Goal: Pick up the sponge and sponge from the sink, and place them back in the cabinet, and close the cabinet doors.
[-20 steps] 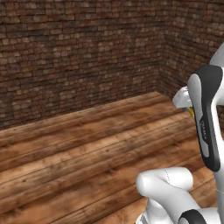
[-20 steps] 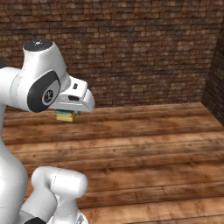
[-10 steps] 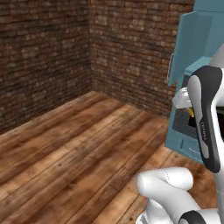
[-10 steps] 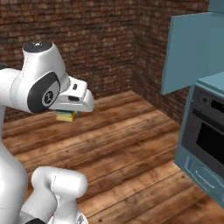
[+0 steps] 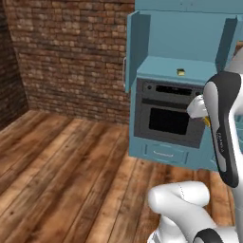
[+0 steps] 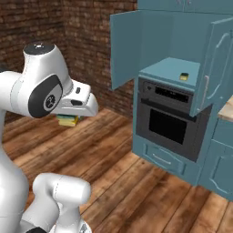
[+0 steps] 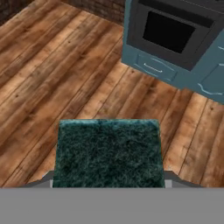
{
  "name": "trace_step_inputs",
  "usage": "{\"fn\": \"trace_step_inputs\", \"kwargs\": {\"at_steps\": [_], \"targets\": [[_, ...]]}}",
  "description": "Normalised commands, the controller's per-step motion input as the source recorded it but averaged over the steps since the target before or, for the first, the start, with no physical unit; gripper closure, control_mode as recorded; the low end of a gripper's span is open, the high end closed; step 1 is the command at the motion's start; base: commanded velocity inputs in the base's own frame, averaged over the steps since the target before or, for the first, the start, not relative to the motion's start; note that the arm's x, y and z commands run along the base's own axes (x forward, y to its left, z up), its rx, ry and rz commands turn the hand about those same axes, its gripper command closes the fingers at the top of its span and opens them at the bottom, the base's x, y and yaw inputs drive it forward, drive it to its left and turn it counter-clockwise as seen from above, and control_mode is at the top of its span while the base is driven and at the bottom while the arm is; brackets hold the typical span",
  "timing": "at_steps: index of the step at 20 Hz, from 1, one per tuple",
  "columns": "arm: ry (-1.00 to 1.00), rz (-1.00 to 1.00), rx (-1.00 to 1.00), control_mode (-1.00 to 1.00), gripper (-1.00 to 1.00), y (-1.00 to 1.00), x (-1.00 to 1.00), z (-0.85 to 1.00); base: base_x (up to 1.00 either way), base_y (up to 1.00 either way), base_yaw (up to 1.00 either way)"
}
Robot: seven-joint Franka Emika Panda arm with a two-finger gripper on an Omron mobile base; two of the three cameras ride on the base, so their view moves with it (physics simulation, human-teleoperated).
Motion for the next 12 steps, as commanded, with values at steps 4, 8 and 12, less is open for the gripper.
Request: {"fn": "trace_step_inputs", "kwargs": {"at_steps": [4, 8, 12], "targets": [[0.0, 0.0, 0.0, 1.0, 1.0, 0.0, 0.0, 0.0, 0.34, 0.25, -0.52], [0.0, 0.0, 0.0, 1.0, 1.0, 0.0, 0.0, 0.0, 0.5, 0.44, -0.4], [0.0, 0.0, 0.0, 1.0, 1.0, 0.0, 0.0, 0.0, 0.49, 0.52, -0.29]]}}
